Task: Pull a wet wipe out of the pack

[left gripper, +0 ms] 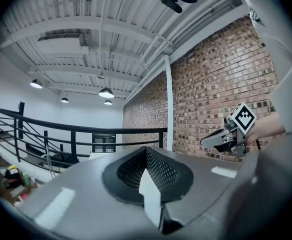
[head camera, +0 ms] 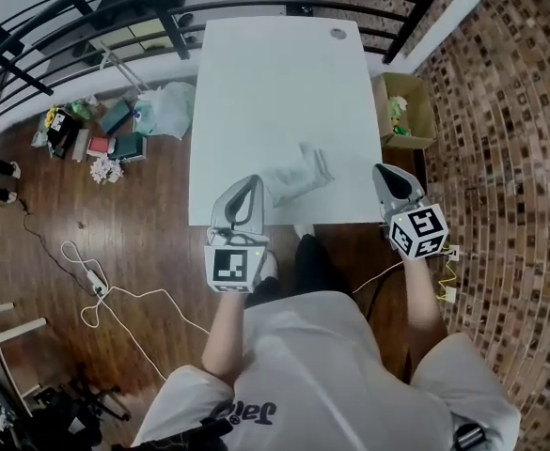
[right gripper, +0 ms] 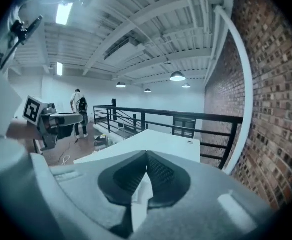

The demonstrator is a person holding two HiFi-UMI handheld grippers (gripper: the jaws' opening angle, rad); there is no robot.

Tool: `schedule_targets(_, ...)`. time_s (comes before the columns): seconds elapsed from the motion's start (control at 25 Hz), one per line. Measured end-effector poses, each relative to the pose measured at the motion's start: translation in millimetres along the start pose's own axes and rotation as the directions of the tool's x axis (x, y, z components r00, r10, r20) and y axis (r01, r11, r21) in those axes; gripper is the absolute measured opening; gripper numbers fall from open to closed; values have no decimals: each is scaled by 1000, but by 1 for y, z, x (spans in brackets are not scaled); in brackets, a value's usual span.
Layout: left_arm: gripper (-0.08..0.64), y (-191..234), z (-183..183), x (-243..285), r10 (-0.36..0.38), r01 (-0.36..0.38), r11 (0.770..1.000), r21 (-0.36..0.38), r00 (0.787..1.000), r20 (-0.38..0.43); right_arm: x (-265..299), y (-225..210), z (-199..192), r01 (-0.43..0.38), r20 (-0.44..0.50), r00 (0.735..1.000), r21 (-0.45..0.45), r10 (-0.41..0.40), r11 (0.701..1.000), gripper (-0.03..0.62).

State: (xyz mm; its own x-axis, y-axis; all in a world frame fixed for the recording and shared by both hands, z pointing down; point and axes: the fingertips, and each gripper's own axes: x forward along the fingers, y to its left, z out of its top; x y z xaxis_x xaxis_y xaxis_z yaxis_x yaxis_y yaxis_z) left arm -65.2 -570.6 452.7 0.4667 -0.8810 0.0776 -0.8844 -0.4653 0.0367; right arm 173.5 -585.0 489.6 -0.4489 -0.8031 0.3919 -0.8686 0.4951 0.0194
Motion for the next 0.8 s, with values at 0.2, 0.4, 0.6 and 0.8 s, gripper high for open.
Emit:
schedule_targets(0.2,15,8,-16,11,22,-23,1000,-21,999,-24,20,-38,19,-129,-81,990,-196,115,972,-8)
schedule_targets(0.4,15,6,-26,19,16,-17,1000,-22,999,-45,47,-34,36,-350,-183,936,-361,302,865,-8)
schedule_targets(0.6,15,2,-35,25,2,-3,1000,-20,997,-71,79,-17,40,-516,-319,856,-464,407,720,70)
schedule_targets(0.8,15,3,-45,28,10,-12,1000,-27,996,-91,105,14,38,-628,-394,778,-478,489,614,120)
